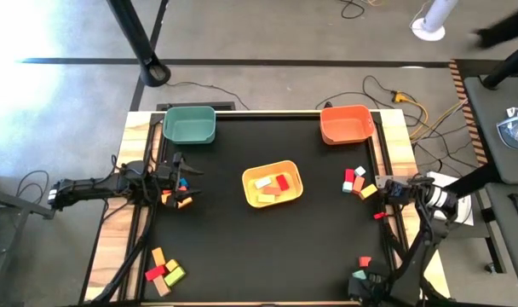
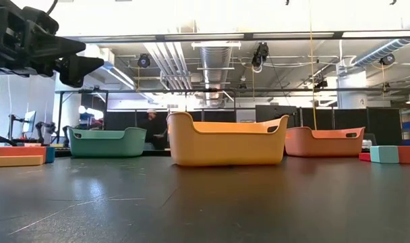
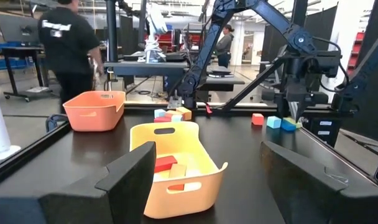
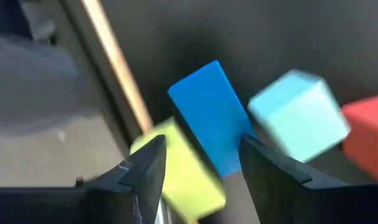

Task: Sort blocks by size
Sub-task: Put the blue thin block into the yellow bin

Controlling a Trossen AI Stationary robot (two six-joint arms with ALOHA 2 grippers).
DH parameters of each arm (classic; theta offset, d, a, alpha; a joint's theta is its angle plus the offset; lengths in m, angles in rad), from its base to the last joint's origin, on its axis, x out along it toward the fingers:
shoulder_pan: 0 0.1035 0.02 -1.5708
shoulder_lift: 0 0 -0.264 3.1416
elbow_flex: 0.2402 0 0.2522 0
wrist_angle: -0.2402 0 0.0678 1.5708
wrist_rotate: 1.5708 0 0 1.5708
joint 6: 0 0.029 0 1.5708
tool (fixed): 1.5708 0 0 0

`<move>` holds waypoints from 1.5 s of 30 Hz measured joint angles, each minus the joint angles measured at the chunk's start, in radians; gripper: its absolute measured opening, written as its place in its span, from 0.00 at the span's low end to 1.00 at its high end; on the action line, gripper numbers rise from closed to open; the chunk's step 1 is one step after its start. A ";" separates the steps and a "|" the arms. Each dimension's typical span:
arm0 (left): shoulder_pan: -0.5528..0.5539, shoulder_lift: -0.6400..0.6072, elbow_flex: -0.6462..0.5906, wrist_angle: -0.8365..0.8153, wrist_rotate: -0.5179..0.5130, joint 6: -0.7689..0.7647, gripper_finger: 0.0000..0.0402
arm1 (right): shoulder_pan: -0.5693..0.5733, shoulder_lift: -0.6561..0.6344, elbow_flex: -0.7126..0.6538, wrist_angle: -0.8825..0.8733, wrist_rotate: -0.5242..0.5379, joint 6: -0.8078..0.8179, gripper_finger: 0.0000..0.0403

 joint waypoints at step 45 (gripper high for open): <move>0.000 0.001 0.000 0.000 0.000 0.000 0.68 | -0.199 0.007 -0.034 0.027 0.035 -0.568 0.49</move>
